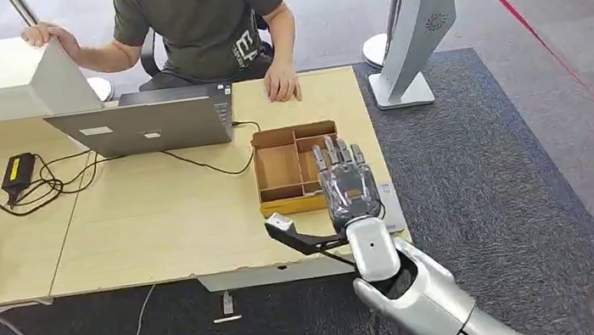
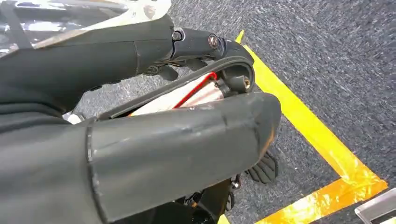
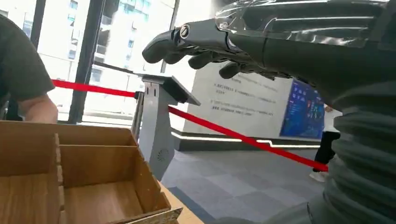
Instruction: Pass the card to the sensor for recognition and then transmit it.
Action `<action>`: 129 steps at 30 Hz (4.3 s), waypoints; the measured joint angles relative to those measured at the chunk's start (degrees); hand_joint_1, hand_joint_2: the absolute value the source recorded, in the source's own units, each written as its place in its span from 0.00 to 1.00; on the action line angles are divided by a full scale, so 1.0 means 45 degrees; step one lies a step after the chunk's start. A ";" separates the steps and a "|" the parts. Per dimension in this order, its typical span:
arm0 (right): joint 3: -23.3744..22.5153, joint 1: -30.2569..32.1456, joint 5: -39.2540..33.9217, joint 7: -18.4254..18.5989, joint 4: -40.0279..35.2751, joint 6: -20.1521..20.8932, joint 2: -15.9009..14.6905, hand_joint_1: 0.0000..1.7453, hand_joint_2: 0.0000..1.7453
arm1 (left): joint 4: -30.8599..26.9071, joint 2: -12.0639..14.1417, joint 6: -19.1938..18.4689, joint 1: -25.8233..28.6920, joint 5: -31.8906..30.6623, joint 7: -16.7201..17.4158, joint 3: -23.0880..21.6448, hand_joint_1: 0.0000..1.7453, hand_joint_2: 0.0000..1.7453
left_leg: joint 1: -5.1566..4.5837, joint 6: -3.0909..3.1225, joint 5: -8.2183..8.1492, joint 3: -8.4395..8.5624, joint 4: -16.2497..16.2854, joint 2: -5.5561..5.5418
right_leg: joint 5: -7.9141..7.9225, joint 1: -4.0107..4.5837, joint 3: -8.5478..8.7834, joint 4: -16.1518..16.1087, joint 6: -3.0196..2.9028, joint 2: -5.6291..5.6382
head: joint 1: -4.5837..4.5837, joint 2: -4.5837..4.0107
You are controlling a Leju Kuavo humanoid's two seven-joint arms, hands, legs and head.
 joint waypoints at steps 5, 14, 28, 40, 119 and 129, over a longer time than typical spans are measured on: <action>-0.0019 -0.0228 0.0063 0.0029 0.0078 0.0626 -0.0136 0.00 1.00 | 0.0000 0.0092 -0.0325 0.0004 -0.0219 0.0034 -0.0005 0.00 0.00 | 0.0001 0.0000 0.0000 -0.0002 0.0000 -0.0001 | 0.0000 0.0001 -0.0001 0.0000 0.0000 0.0000 | 0.0000 0.0005; -0.0092 -0.0310 0.0063 0.0029 0.0223 0.0640 -0.0214 0.00 1.00 | 0.0005 0.0155 -0.0359 0.0008 -0.0238 0.0054 -0.0005 0.00 0.00 | 0.0001 0.0000 0.0000 -0.0002 0.0000 -0.0001 | 0.0000 0.0001 0.0000 0.0000 0.0000 0.0000 | 0.0000 0.0005; -0.0121 -0.0575 -0.0545 -0.0068 0.1122 0.0533 -0.0141 0.00 1.00 | 0.0005 0.0209 -0.0918 0.0003 -0.0486 0.0131 -0.0010 0.00 0.00 | 0.0002 0.0000 0.0000 -0.0003 -0.0001 -0.0002 | 0.0000 0.0002 0.0000 0.0001 -0.0001 0.0000 | 0.0000 0.0000; -0.0180 -0.0586 -0.1200 -0.0316 0.2088 0.0125 0.0281 0.00 1.00 | 0.0005 0.0287 -0.1136 0.0004 -0.0573 0.0073 -0.0014 0.00 0.00 | 0.0006 -0.0001 0.0000 -0.0005 -0.0001 -0.0002 | 0.0000 0.0006 -0.0001 0.0002 -0.0001 0.0000 | 0.0000 0.0000; -0.0151 -0.1747 -0.0058 -0.0544 0.5848 -0.0239 0.1205 0.00 0.00 | 0.0010 0.0291 -0.0704 0.0019 -0.0520 0.0044 -0.0010 0.00 0.00 | 0.0007 -0.0002 0.0002 0.0002 0.0001 -0.0001 | 0.0002 0.0007 -0.0004 0.0004 -0.0004 0.0000 | 0.0000 0.0005; -0.0214 -0.1675 -0.0161 -0.0559 0.5595 -0.0030 0.1088 0.00 1.00 | 0.0015 0.0291 -0.0651 0.0019 -0.0520 0.0029 -0.0010 0.00 0.00 | 0.0007 -0.0002 0.0003 0.0002 0.0001 -0.0001 | 0.0003 0.0007 -0.0002 0.0004 -0.0005 0.0000 | 0.0000 0.0000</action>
